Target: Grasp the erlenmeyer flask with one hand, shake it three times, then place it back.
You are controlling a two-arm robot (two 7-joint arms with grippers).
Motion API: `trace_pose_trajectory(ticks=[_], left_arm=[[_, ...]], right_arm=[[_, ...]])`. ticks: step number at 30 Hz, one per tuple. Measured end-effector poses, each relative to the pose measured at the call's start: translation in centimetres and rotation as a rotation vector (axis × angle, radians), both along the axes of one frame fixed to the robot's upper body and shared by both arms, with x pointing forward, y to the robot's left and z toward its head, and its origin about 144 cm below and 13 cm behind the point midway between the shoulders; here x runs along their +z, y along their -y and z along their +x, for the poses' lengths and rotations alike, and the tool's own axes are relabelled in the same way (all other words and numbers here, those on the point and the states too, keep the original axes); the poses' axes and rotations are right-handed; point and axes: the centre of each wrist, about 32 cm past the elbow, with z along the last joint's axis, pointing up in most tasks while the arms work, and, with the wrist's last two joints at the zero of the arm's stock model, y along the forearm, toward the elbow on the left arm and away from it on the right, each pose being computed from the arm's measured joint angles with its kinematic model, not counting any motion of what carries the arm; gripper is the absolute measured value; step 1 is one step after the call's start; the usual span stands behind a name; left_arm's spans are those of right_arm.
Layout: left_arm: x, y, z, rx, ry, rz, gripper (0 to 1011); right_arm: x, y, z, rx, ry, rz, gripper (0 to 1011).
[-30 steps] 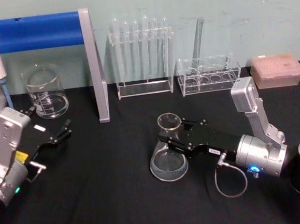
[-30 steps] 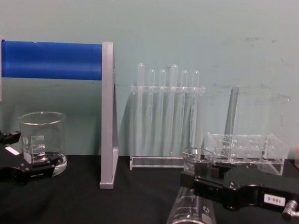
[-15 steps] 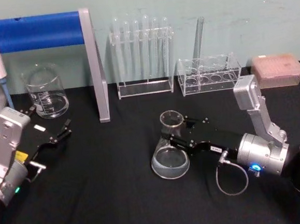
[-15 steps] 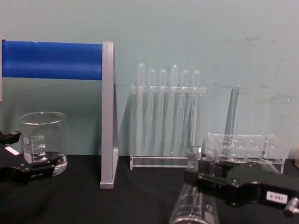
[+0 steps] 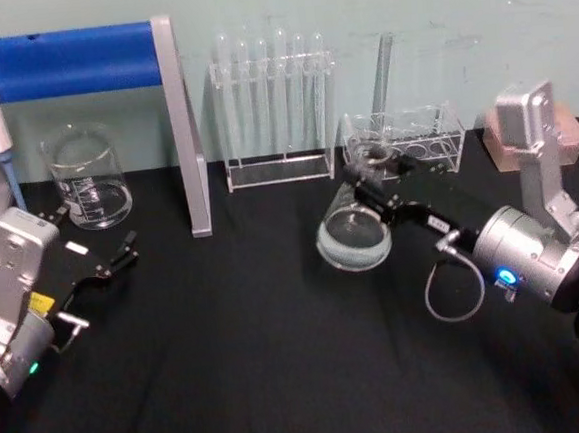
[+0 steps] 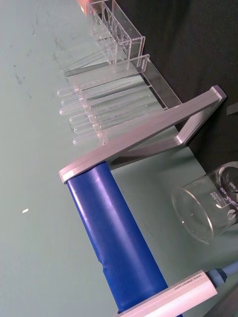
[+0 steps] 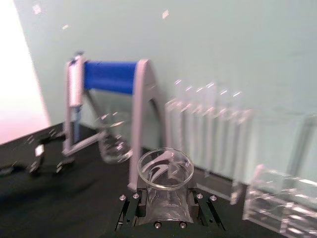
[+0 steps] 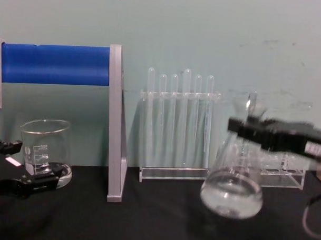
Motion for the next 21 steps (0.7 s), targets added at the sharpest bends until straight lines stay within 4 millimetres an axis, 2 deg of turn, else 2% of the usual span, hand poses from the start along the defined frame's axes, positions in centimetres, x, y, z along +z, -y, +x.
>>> trace_pose_trajectory(ticks=[8,21], left_arm=[[0.0,0.0,0.0,0.000,0.000,0.000,1001],[0.0,0.0,0.0,0.000,0.000,0.000,1001]], right_arm=[[2.2,-0.4,-1.7,-0.141,0.027,0.032,456],[2.6,-0.7,-2.4,-0.170,0.026,0.038,457]])
